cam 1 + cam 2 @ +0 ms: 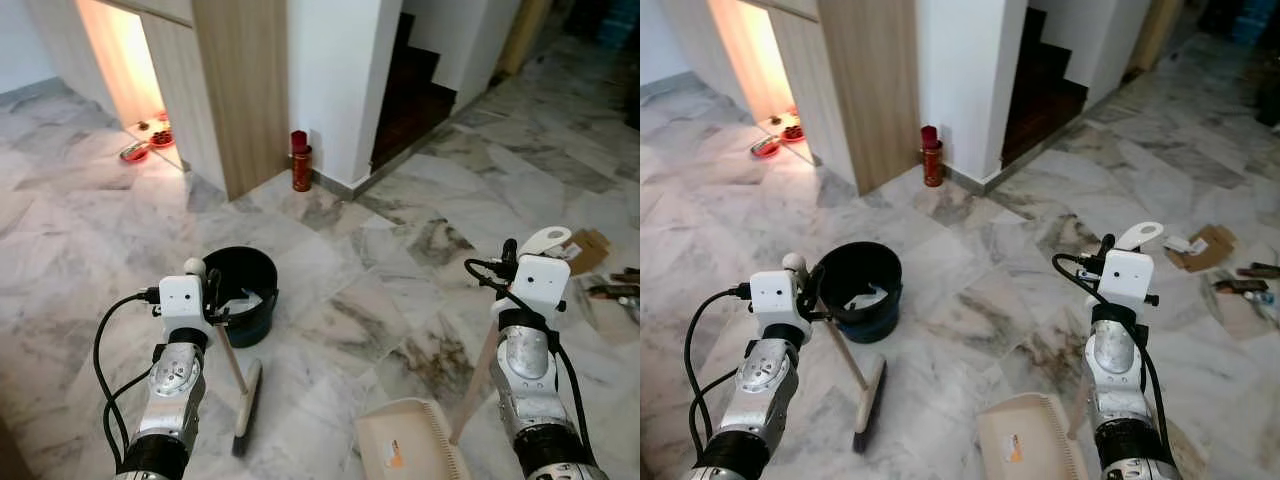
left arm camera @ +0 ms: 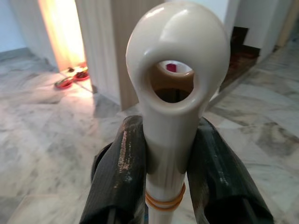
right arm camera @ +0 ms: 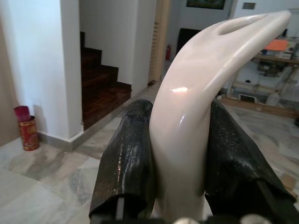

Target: Sweep floor

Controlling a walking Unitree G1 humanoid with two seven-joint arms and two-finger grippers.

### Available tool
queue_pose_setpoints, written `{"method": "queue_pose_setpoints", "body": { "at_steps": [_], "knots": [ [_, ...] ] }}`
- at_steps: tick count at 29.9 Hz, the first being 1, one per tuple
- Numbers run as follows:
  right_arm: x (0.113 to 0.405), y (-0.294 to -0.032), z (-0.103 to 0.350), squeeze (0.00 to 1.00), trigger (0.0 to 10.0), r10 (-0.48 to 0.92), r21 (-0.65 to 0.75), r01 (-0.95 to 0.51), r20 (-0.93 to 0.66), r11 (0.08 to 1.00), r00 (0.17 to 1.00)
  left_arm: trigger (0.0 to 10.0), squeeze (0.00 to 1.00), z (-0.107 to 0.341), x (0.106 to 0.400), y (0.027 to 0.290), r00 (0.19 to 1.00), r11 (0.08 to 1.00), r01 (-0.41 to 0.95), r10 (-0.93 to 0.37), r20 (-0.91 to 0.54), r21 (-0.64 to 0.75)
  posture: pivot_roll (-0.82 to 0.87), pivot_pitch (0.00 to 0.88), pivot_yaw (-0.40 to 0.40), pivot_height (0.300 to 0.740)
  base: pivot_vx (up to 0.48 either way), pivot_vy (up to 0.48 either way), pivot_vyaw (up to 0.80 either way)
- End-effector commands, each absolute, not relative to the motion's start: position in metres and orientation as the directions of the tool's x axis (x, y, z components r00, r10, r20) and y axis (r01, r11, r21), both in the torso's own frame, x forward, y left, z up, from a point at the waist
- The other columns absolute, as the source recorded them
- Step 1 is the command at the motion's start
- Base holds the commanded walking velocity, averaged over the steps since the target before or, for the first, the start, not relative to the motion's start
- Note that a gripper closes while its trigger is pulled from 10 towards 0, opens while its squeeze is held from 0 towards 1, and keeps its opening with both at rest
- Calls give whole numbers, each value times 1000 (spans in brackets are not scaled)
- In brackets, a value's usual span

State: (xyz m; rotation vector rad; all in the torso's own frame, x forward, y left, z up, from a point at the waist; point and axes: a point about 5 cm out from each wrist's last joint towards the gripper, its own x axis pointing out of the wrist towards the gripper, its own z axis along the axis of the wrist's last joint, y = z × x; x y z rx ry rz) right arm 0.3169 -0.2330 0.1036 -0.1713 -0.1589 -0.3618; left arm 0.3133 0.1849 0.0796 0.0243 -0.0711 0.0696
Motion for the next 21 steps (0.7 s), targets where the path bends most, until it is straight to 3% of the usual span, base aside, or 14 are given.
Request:
{"method": "queue_pose_setpoints", "body": {
  "at_steps": [1, 13, 18, 21],
  "knots": [
    [317, -233, 108, 0, 10000, -337, -132, 368, 209, 920, 918, 10000, 0, 87, 319, 183, 995, 998, -45, 40, 93, 51, -13, 0, -5, 740, 0, 0, -800],
    [314, -224, 101, 0, 10000, -327, -123, 353, 192, 928, 925, 10000, 0, 86, 315, 185, 995, 996, -26, 18, 96, 83, -9, 0, -4, 740, 0, 0, -800],
    [313, -225, 100, 0, 10000, -327, -125, 353, 192, 927, 925, 10000, 0, 86, 317, 181, 995, 996, -15, 7, 97, 83, -9, 0, -9, 740, 0, -330, -800],
    [313, -224, 100, 0, 10000, -328, -123, 354, 191, 927, 925, 10000, 0, 86, 318, 180, 995, 997, -10, 3, 95, 74, -13, 0, -10, 740, 0, 0, -800]
  ]
}}
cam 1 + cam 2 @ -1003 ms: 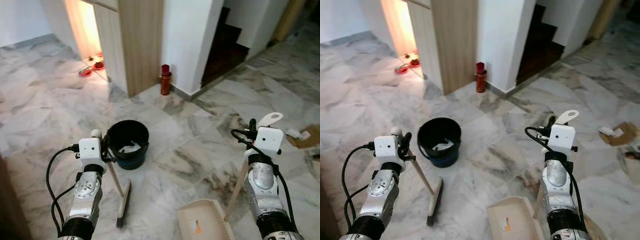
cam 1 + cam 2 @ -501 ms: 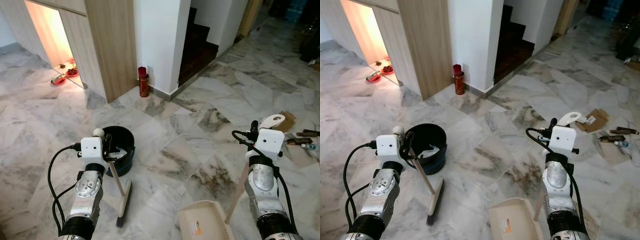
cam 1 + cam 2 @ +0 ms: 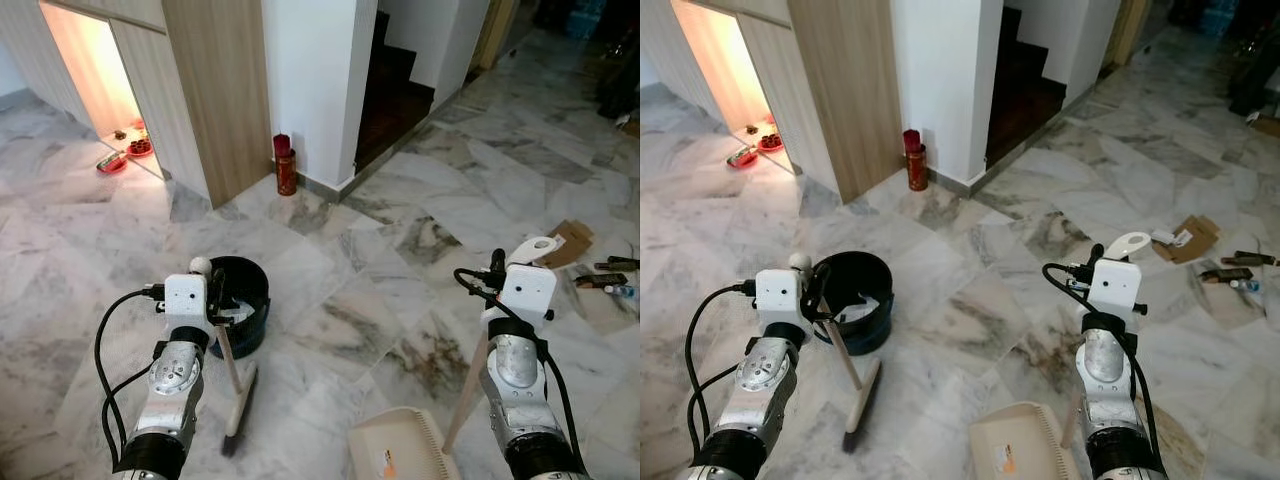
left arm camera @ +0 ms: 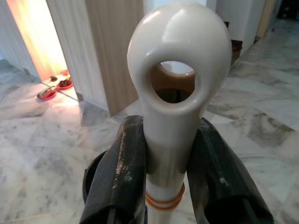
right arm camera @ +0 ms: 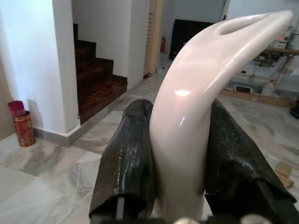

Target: Sweep floor

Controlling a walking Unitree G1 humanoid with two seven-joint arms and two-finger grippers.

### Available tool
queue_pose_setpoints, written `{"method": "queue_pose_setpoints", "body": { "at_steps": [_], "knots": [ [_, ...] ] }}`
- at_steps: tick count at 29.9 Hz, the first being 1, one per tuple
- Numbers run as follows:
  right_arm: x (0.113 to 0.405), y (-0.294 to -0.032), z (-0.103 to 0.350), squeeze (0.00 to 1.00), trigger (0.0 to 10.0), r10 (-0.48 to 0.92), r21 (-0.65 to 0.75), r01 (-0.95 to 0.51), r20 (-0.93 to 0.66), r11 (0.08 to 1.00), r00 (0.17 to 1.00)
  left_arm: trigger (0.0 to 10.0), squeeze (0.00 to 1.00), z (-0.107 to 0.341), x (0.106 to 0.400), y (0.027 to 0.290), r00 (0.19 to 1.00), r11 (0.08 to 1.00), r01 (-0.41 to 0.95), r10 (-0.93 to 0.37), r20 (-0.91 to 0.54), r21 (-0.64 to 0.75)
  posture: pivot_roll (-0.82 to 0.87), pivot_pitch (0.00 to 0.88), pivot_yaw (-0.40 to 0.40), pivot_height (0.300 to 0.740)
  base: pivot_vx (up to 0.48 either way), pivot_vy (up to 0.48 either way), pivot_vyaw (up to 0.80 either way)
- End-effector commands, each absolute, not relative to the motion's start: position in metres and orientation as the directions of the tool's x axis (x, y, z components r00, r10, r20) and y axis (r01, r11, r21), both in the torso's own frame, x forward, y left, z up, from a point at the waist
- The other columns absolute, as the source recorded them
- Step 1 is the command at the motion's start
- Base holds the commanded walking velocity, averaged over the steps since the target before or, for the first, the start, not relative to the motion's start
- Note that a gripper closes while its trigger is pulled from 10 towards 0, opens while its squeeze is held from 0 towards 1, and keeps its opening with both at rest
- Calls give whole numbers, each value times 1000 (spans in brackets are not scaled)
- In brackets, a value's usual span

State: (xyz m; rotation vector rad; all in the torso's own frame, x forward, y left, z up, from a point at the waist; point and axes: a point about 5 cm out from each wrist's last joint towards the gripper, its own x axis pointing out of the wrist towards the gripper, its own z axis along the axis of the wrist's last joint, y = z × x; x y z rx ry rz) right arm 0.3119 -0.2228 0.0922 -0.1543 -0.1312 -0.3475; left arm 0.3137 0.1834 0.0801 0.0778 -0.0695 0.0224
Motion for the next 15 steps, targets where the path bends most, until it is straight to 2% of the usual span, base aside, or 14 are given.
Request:
{"method": "queue_pose_setpoints", "body": {
  "at_steps": [1, 13, 15],
  "knots": [
    [313, -224, 100, 0, 10000, -329, -121, 355, 191, 927, 925, 10000, 0, 86, 318, 180, 995, 997, -9, 2, 95, 75, -14, 0, -9, 740, 0, 0, -800],
    [309, -223, 96, 0, 10000, -340, -112, 363, 181, 925, 923, 10000, 0, 87, 319, 180, 995, 995, -1, -8, 97, 96, -20, 0, -4, 740, 0, 0, -800],
    [308, -222, 94, 0, 10000, -344, -109, 366, 179, 924, 922, 10000, 0, 87, 319, 180, 995, 995, 2, -11, 97, 99, -26, 0, 3, 740, 0, -283, -800]
  ]
}}
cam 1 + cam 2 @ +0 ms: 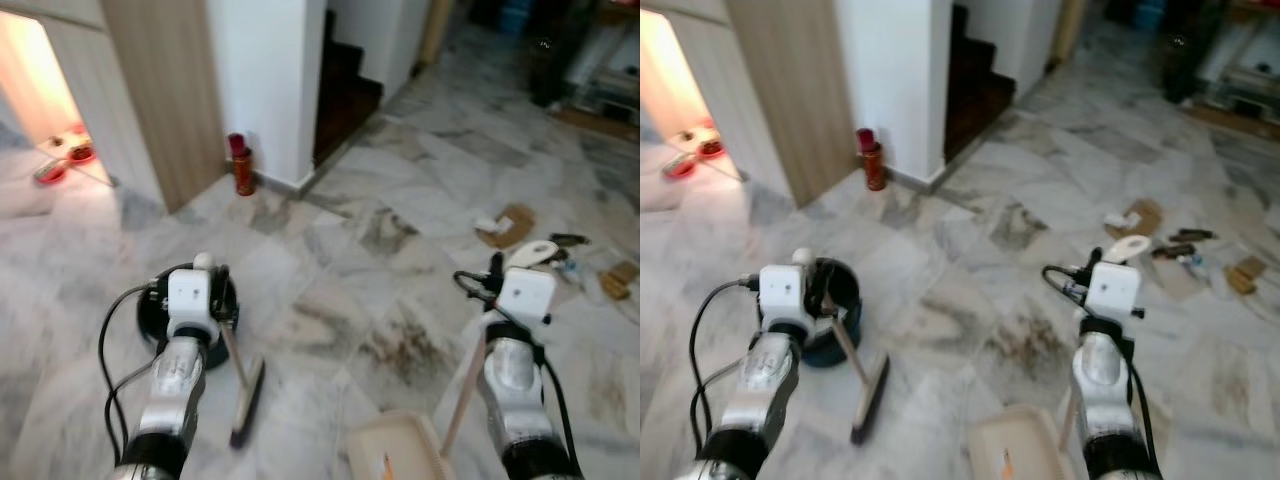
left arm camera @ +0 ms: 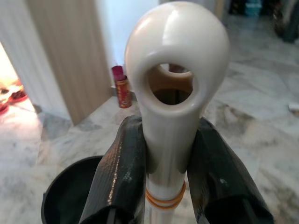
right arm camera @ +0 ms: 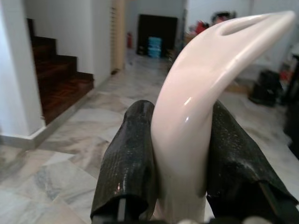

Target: Sweep floor

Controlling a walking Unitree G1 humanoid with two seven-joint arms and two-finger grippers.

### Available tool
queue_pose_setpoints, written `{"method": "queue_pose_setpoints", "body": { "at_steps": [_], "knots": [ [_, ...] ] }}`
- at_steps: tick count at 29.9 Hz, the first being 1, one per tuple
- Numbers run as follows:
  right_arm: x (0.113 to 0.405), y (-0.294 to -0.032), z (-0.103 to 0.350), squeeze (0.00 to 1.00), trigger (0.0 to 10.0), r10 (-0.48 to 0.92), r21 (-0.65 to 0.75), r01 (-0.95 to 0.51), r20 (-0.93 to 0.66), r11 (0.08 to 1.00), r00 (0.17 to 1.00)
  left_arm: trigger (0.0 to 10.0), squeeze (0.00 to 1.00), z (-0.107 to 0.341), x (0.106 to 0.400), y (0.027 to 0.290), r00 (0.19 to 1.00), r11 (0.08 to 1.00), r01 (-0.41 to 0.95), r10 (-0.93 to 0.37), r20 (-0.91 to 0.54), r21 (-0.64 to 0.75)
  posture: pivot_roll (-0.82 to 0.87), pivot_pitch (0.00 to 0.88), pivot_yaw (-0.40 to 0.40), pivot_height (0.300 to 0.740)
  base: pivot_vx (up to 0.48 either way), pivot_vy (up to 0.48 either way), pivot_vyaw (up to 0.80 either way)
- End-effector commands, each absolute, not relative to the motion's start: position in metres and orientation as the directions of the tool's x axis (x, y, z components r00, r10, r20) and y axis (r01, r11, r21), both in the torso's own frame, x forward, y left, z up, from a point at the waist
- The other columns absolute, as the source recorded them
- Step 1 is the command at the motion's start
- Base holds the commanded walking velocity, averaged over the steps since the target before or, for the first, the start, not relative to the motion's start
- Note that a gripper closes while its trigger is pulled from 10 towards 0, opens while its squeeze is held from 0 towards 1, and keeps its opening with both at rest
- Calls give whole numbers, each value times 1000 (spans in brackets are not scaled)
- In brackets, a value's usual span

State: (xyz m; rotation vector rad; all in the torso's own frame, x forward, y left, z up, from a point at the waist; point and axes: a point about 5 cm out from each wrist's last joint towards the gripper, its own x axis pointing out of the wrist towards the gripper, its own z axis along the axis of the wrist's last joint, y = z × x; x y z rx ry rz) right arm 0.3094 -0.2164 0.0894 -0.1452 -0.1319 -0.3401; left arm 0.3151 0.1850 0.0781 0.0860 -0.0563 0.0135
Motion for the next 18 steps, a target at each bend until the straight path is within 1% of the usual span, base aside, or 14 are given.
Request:
{"method": "queue_pose_setpoints", "body": {
  "at_steps": [1, 4, 18],
  "knots": [
    [307, -222, 94, 0, 10000, -345, -107, 367, 178, 924, 921, 10000, 0, 87, 320, 181, 995, 995, 2, -12, 96, 98, -27, 0, 6, 740, 0, -277, -800],
    [305, -219, 92, 0, 10000, -350, -102, 371, 174, 923, 920, 10000, 0, 88, 321, 181, 995, 995, 7, -17, 96, 102, -31, 0, 15, 740, 0, -255, -800],
    [300, -213, 88, 0, 10000, -364, -81, 380, 166, 921, 917, 10000, 0, 93, 325, 187, 995, 993, 15, -26, 98, 113, -53, 0, 48, 740, 0, 0, -800]
  ]
}}
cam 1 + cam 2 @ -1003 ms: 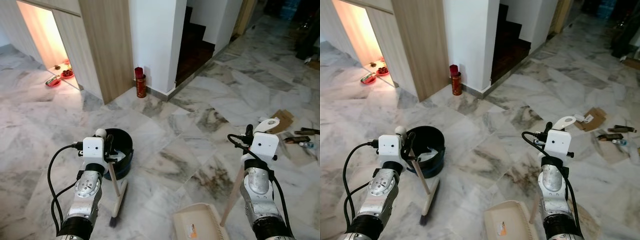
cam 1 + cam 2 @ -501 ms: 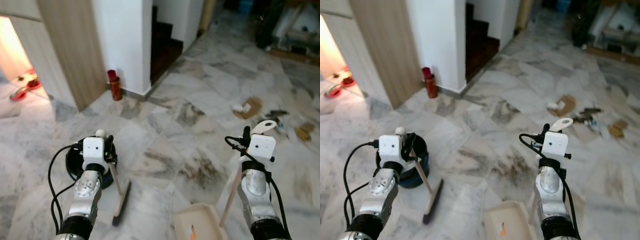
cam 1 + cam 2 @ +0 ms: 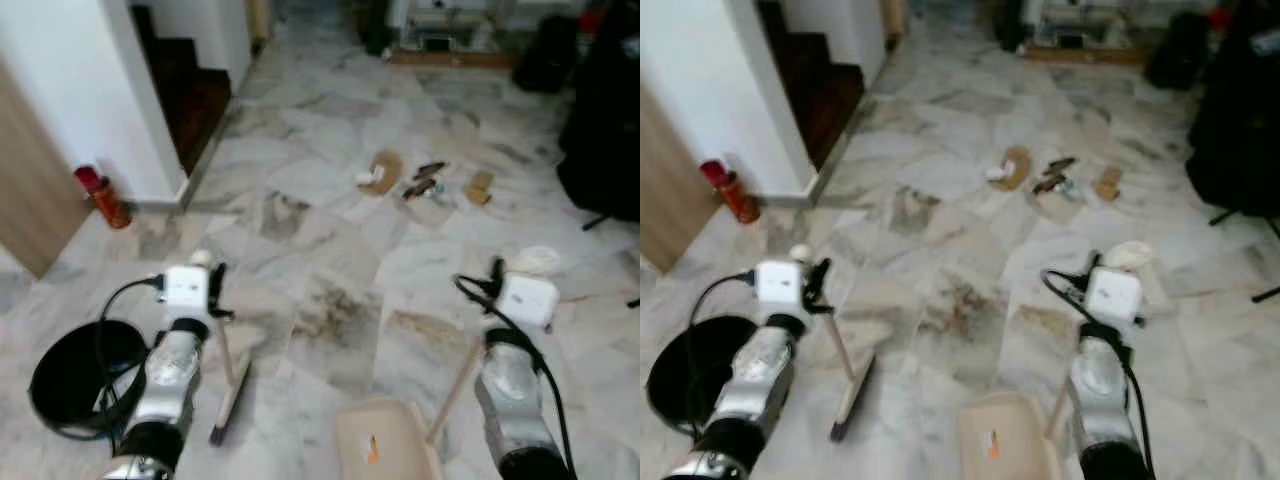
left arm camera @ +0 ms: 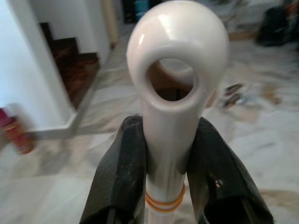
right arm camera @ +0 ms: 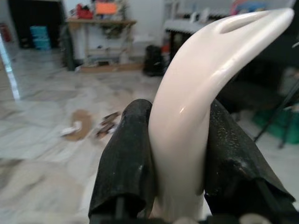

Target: Sweep floor

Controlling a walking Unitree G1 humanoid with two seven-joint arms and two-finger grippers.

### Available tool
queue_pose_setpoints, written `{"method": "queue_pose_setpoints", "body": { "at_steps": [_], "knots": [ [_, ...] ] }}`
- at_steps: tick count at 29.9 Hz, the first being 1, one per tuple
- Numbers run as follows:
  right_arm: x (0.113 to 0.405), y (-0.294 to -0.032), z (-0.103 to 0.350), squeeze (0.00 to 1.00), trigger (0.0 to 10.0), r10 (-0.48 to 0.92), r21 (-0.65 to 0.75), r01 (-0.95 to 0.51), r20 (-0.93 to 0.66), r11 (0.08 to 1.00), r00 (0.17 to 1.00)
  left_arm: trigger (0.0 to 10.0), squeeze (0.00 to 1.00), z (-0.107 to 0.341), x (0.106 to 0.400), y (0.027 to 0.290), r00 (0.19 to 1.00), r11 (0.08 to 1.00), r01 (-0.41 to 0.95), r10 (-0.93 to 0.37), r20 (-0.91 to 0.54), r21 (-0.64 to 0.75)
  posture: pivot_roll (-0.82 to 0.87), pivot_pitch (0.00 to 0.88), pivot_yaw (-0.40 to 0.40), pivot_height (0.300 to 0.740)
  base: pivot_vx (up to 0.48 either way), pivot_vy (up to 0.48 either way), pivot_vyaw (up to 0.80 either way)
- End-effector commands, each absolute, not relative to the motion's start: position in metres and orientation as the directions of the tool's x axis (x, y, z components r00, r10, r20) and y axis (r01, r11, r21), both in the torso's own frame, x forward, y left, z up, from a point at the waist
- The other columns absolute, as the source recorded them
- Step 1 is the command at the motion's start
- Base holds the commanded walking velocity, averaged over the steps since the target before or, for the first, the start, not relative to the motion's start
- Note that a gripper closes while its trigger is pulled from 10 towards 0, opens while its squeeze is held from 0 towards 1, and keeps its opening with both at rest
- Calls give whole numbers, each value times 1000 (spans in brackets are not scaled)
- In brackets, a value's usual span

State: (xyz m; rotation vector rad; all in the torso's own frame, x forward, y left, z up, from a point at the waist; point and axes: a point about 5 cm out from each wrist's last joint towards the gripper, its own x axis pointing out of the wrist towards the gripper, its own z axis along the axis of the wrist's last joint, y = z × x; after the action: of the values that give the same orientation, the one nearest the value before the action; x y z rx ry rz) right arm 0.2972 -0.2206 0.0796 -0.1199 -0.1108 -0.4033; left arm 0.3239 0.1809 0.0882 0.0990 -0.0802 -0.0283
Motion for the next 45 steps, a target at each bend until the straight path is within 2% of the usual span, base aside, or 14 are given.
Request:
{"method": "queue_pose_setpoints", "body": {
  "at_steps": [1, 8, 15, 17, 28, 45],
  "knots": [
    [299, -212, 87, 0, 10000, -364, -80, 380, 164, 922, 917, 10000, 0, 93, 325, 188, 995, 993, 15, -26, 97, 114, -53, 0, 49, 740, 0, 0, -800],
    [297, -206, 85, 0, 10000, -356, -73, 371, 161, 926, 921, 10000, 0, 92, 325, 189, 996, 993, 8, -18, 89, 114, -69, 0, 42, 740, 0, 0, -702],
    [299, -211, 94, 0, 10000, -325, -95, 347, 190, 933, 926, 10000, 0, 91, 327, 180, 996, 996, -4, -5, 87, 92, -69, 0, 20, 740, 0, 0, 0],
    [297, -215, 94, 0, 10000, -340, -84, 360, 191, 929, 921, 10000, 0, 88, 324, 184, 996, 996, -36, 29, 83, 81, -64, 0, 8, 740, 296, 0, 0],
    [303, -214, 101, 0, 10000, -319, -90, 341, 201, 936, 926, 10000, 0, 85, 322, 190, 995, 995, -70, 64, 80, 74, -64, 0, -15, 740, 427, 0, 0],
    [301, -209, 95, 0, 10000, -311, -80, 328, 171, 941, 935, 10000, 0, 90, 326, 190, 994, 995, -65, 58, 87, 77, -73, 0, 9, 740, 480, 0, 0]
  ]
}}
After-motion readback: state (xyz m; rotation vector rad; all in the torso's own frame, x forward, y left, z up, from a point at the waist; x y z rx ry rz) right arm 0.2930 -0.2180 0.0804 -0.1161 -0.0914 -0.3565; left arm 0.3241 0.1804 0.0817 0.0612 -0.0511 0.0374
